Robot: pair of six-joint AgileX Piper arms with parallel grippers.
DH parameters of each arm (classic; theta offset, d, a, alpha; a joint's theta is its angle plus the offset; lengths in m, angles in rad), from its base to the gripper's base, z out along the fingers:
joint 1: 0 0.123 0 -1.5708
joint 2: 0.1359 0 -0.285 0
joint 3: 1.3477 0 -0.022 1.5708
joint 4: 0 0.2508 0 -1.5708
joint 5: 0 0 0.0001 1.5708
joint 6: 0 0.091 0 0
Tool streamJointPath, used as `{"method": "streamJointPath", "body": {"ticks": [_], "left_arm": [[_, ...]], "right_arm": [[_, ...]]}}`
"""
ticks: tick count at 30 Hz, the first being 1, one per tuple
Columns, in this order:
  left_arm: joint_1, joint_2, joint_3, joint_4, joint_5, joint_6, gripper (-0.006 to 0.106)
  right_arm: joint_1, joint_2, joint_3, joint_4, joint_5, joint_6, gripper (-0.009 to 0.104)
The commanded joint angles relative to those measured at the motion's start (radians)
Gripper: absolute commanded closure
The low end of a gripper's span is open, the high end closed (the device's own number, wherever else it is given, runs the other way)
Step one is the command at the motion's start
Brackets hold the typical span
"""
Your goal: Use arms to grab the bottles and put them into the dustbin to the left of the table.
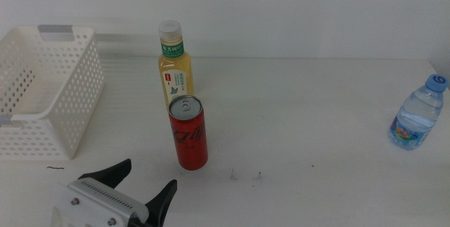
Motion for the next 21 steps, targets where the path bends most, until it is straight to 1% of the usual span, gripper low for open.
{"method": "streamJointPath", "body": {"ticks": [1, 5, 9, 17, 21], "left_arm": [[-0.007, 0.020, 0.003, -0.011, -0.026, -0.015, 0.007], [-0.007, 0.042, 0.003, -0.011, -0.026, -0.017, 0.007], [-0.007, 0.083, 0.003, -0.011, -0.026, -0.066, 0.007], [-0.007, 0.090, 0.003, -0.016, -0.026, -0.065, 0.007], [-0.007, 0.090, 0.003, -0.033, -0.026, -0.065, 0.007]], "right_arm": [[-0.007, -0.004, 0.004, -0.004, -0.010, -0.004, 0.012], [-0.007, -0.004, 0.004, -0.004, -0.010, -0.004, 0.012], [-0.007, -0.004, 0.004, -0.004, -0.010, -0.004, 0.012], [-0.007, -0.004, 0.004, -0.004, -0.010, -0.004, 0.012], [-0.007, -0.004, 0.004, -0.004, -0.010, -0.004, 0.012]]}}
